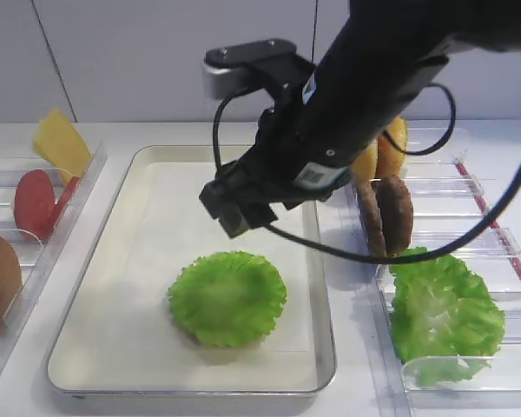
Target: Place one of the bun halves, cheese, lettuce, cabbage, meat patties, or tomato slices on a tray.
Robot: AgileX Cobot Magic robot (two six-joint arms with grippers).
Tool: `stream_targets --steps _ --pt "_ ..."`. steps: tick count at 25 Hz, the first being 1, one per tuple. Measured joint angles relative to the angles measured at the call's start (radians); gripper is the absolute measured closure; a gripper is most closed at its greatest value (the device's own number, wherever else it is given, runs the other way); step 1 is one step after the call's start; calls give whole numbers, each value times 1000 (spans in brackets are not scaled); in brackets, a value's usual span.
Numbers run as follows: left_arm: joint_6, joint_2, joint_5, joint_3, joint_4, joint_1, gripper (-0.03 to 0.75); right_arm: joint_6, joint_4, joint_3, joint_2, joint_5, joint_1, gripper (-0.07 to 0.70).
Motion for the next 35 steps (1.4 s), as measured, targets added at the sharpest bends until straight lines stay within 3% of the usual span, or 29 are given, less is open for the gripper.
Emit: stream_targets --steps 3,9,22,27,35 --pt "0 0 0 0 0 0 376 0 -4 0 -66 35 -66 110" --pt "0 0 0 0 0 0 376 -38 -14 18 -190 154 -284 110" --pt "0 0 0 0 0 0 376 -127 -15 350 -677 193 -657 110" --pt "0 0 0 0 0 0 376 -131 -17 494 -882 228 -734 110" --pt "0 0 0 0 0 0 376 -77 -27 646 -1214 303 -741 110"
